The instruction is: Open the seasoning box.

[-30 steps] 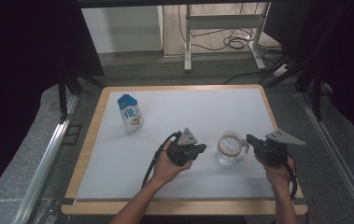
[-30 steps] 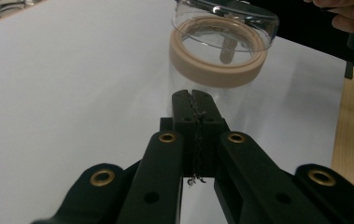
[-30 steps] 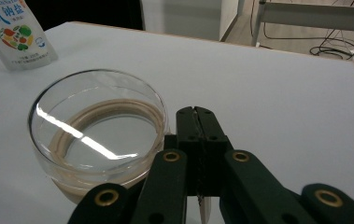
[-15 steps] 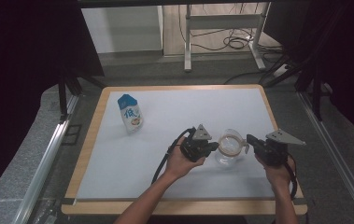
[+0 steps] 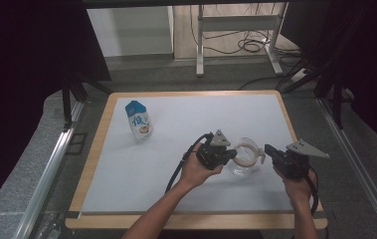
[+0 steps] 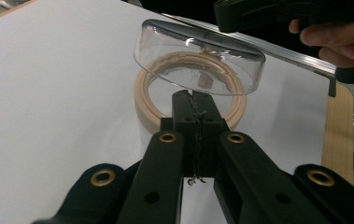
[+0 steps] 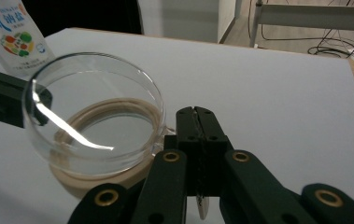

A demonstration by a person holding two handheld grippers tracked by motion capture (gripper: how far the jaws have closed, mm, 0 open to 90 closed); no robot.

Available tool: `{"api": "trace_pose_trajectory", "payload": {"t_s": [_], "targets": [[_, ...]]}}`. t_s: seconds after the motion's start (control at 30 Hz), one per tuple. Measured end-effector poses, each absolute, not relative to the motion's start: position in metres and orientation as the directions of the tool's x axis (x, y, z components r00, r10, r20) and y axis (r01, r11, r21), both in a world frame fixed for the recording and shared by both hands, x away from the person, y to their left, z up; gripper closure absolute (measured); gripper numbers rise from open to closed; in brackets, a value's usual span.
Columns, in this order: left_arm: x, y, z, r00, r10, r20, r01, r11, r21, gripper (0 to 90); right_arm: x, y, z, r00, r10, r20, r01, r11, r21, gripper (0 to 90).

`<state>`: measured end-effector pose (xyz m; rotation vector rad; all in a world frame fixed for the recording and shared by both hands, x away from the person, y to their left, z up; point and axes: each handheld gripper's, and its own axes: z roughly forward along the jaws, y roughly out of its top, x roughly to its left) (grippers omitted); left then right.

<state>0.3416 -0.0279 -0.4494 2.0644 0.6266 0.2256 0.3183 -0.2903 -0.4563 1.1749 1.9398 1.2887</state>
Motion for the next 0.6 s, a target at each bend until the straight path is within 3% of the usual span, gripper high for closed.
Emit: {"api": "trace_pose_trajectory", "payload": {"t_s": [0.33,0.6], "targets": [[0.344,-0.035,-0.443,0.854,0.514,-0.08,0.342,-0.438,0.831,90.0,0.294,-0.313,-0.475,-0.446,0.893,0.067,0.423,0.145,0.894,89.2],[0.341,-0.05,-0.429,0.868,0.494,-0.052,0.31,-0.458,0.833,90.0,0.293,-0.323,-0.505,-0.454,0.888,0.074,0.476,0.171,0.863,69.8]]}}
